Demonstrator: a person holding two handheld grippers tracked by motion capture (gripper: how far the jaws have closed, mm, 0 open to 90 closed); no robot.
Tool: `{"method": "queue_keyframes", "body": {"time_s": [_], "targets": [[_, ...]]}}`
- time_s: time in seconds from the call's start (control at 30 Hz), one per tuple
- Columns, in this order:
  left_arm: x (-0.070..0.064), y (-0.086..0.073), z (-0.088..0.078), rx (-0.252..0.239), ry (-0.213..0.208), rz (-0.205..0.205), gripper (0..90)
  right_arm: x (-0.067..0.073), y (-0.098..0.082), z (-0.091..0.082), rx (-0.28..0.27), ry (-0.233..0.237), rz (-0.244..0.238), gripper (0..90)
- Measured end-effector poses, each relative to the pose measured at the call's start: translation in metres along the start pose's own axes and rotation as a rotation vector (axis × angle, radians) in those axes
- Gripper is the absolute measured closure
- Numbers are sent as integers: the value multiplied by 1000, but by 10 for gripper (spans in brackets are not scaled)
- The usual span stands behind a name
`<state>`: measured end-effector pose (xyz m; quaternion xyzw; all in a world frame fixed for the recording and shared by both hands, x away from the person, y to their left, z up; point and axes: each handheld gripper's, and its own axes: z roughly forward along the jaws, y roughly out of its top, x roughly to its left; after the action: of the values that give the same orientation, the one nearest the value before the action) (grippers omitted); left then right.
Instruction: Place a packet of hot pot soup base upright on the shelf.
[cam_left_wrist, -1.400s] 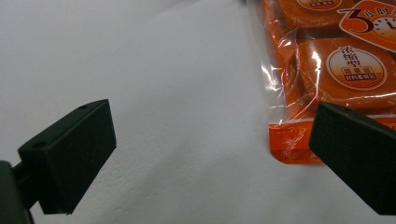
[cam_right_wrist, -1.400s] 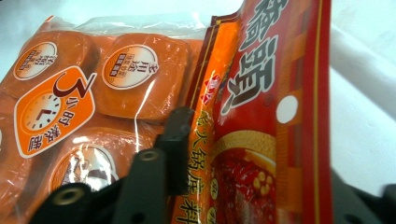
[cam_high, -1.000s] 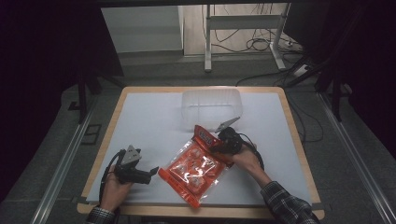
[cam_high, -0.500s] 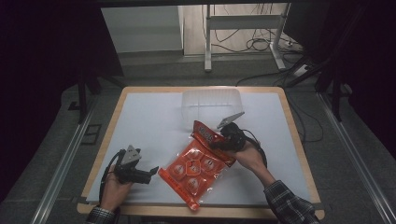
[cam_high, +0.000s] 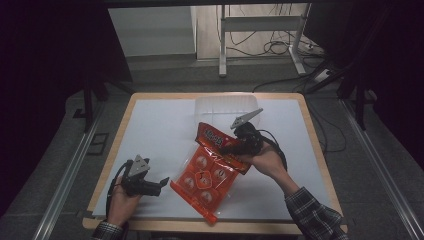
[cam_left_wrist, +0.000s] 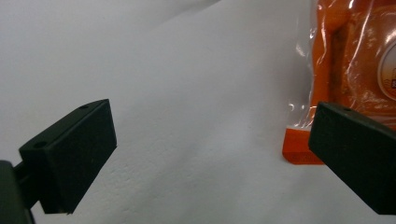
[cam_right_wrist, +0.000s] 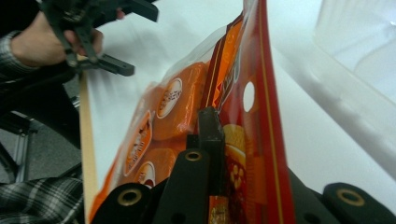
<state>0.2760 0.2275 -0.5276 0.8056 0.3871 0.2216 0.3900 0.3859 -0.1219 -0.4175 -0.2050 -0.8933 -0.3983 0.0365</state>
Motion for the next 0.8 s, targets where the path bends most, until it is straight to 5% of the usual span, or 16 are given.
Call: {"method": "queue_keyframes", "body": {"time_s": [0.8], "targets": [[1, 0, 0, -3, 3, -4, 8, 24, 43, -53, -15, -40, -76, 889]]}}
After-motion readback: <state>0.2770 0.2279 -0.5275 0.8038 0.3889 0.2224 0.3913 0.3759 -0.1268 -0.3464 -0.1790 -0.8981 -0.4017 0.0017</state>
